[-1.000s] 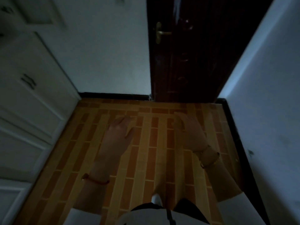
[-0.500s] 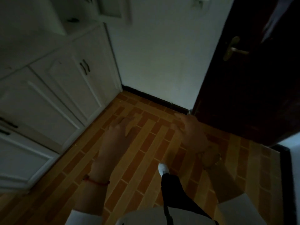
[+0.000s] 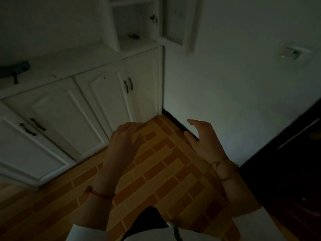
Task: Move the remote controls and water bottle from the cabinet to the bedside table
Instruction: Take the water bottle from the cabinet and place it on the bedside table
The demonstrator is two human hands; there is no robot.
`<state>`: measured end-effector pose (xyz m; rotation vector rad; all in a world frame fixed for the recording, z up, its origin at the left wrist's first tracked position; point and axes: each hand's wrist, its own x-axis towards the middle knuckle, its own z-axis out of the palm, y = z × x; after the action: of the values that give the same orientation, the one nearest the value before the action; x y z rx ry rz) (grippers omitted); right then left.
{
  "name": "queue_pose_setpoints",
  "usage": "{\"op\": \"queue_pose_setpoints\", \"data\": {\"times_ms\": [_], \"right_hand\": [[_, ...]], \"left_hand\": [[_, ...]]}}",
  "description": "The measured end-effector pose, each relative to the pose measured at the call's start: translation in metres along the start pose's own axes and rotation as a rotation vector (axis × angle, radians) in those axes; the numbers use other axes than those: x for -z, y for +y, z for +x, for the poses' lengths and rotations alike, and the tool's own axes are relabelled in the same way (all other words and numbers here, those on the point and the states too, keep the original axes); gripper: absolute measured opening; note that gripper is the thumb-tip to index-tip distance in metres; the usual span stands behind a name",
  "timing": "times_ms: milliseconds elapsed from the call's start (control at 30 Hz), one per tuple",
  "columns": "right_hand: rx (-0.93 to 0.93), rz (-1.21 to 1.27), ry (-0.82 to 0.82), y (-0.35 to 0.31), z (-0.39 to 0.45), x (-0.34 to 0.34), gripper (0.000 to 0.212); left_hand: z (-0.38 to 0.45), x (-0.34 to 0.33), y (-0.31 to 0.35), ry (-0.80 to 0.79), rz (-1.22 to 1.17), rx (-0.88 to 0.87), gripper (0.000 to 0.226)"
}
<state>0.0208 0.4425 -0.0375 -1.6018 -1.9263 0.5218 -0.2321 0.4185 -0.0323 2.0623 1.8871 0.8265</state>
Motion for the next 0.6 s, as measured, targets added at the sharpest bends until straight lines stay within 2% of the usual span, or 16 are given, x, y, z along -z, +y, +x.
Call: {"op": "queue_pose_setpoints", "data": {"times_ms": [367,600], "right_hand": [[0.073,0.052,-0.098,0.037,0.167,-0.048,0.045],[0.099,0.065,-0.104,0.034,0.303,-0.066,0.044]], "left_hand": [[0.135,-0.035,-0.042,0.029,0.058,0.073,0.039],[0.258,-0.038,-0.075,0.085,0.07,0.088,0.039]]}}
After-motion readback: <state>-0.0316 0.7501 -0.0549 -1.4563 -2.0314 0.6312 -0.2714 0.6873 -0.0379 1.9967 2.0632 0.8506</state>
